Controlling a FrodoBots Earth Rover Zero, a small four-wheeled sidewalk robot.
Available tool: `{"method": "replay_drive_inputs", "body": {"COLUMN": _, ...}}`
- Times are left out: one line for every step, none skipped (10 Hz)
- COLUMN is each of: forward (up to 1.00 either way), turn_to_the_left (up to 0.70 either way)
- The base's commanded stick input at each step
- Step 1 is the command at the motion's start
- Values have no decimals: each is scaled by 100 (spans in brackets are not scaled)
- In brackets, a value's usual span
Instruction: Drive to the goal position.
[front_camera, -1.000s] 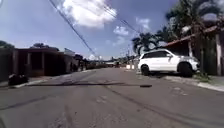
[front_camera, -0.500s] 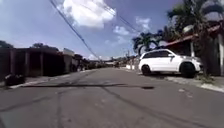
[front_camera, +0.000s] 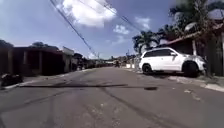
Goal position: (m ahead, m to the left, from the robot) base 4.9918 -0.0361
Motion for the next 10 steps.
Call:
{"method": "replay_drive_inputs", "body": {"forward": 45, "turn_to_the_left": 0}}
{"method": "replay_drive_inputs", "body": {"forward": 45, "turn_to_the_left": 0}}
{"method": "replay_drive_inputs", "body": {"forward": 45, "turn_to_the_left": 0}}
{"method": "replay_drive_inputs", "body": {"forward": 45, "turn_to_the_left": 0}}
{"method": "replay_drive_inputs", "body": {"forward": 45, "turn_to_the_left": 0}}
{"method": "replay_drive_inputs", "body": {"forward": 45, "turn_to_the_left": 0}}
{"method": "replay_drive_inputs", "body": {"forward": 45, "turn_to_the_left": 0}}
{"method": "replay_drive_inputs", "body": {"forward": 45, "turn_to_the_left": 0}}
{"method": "replay_drive_inputs", "body": {"forward": 45, "turn_to_the_left": 0}}
{"method": "replay_drive_inputs", "body": {"forward": 45, "turn_to_the_left": 0}}
